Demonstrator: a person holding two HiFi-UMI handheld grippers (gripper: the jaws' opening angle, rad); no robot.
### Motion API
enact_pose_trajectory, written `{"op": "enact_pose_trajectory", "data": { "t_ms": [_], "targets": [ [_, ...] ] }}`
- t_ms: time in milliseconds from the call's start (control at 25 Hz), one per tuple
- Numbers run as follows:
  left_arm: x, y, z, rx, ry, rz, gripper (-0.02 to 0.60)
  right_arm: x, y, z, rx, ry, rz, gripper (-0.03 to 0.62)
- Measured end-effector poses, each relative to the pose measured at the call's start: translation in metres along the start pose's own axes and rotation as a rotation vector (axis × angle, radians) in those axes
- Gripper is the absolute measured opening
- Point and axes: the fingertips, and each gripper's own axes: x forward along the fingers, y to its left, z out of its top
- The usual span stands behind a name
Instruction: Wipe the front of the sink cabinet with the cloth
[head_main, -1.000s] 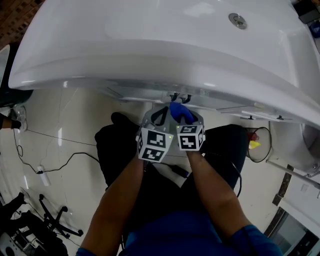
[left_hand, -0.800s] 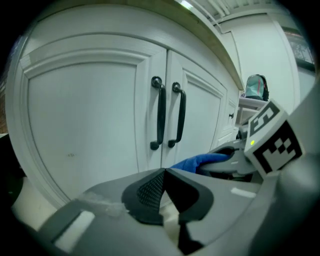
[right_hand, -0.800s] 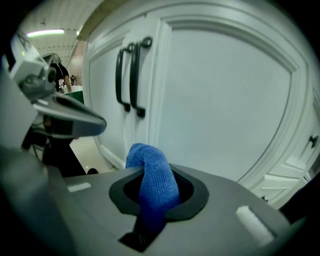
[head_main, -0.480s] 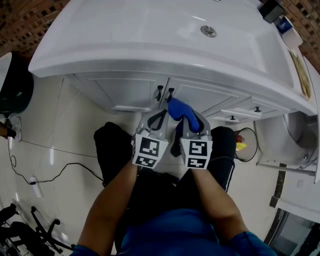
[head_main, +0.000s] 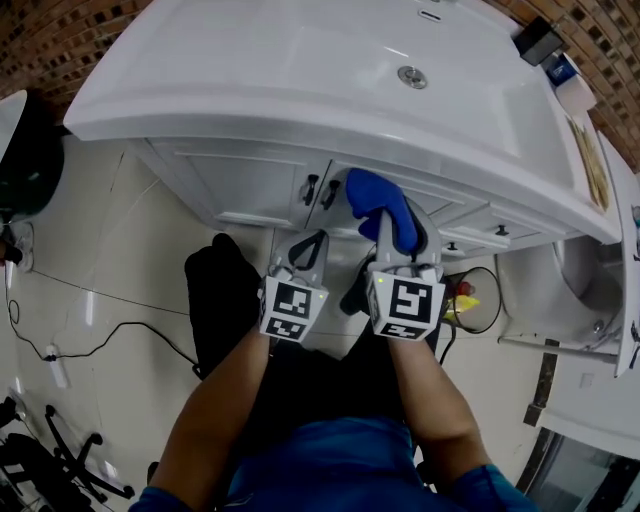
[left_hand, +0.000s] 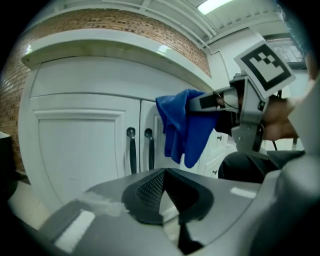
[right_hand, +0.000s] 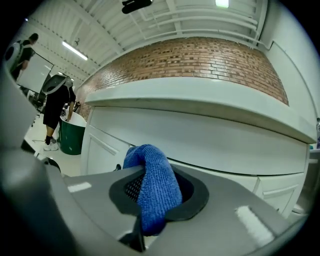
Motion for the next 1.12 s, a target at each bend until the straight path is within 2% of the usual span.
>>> {"op": "enact_pose_trajectory", "data": {
  "t_ms": [240, 640, 960, 1120],
  "targets": [
    [0.01, -0.008, -0.015, -0.009, 0.047, -0.015, 0.006, 0.019, -0.008, -0.021, 0.002, 0.017, 0.005, 0.058],
    [0.022, -0.01, -0.036, -0.013, 0.117, -0.029, 0.006, 0.033, 0.007, -0.072, 0.019, 0.112, 0.057, 0.058],
    [0.032, -0.012, -0.063, -0.042, 0.19, -0.04, 0.006, 0.042, 0.021, -0.093, 0.037, 0.143, 0.097, 0.058],
    [0.036, -0.002, -0.061, -0.043, 0.194, -0.026, 0.006, 0.047, 0.028, -0.119, 0.043, 0.206, 0.117, 0.058]
  ]
}}
